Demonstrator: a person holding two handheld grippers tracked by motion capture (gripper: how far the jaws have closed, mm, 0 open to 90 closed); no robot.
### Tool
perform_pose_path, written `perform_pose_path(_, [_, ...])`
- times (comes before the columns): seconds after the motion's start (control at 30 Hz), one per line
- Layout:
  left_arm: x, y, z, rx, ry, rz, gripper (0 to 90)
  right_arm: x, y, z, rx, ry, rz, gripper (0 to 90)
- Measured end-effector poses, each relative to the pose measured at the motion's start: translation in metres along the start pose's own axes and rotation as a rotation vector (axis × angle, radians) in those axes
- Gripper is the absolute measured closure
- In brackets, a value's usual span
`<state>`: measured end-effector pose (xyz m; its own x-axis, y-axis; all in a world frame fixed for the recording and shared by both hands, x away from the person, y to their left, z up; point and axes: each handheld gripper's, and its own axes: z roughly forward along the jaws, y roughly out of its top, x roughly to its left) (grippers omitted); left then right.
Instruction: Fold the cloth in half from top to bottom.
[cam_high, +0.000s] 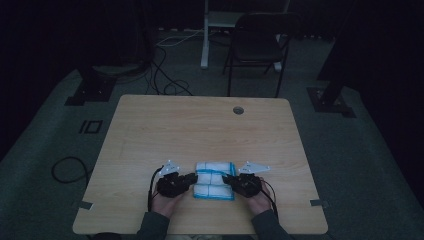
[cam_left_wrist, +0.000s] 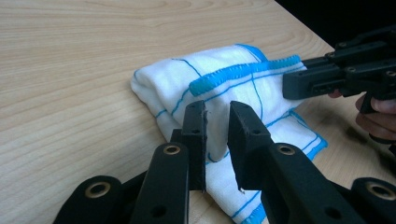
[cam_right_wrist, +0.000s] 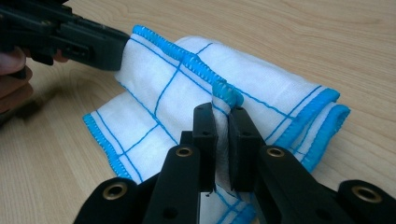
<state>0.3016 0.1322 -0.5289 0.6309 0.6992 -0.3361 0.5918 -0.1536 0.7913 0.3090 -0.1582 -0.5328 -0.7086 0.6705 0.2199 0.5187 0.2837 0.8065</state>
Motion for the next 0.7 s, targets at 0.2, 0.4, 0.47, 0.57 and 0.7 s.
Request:
perform_pose_path(0.2, [0.002, 0.009, -0.003, -0.027, 0.009, -0.002, 76.9, 0.000, -0.002, -0.001, -0.006, 0.000, 0.003, 83.2])
perform_pose_path(0.4, [0.006, 0.023, -0.002, -0.043, 0.025, 0.010, 76.1, 0.001, -0.003, -0.004, -0.010, 0.001, -0.001, 79.7])
perform_pose_path(0.47, [0.008, 0.027, 0.001, -0.042, 0.033, 0.007, 76.0, 0.002, -0.003, -0.005, -0.014, -0.001, 0.002, 77.0])
perform_pose_path(0.57, [0.014, 0.034, 0.005, -0.044, 0.046, -0.001, 75.5, 0.002, -0.004, -0.006, -0.016, -0.006, 0.002, 71.7])
perform_pose_path(0.7, [0.021, 0.043, 0.013, -0.026, 0.055, -0.023, 75.4, 0.003, -0.005, -0.007, -0.008, -0.032, -0.014, 64.4])
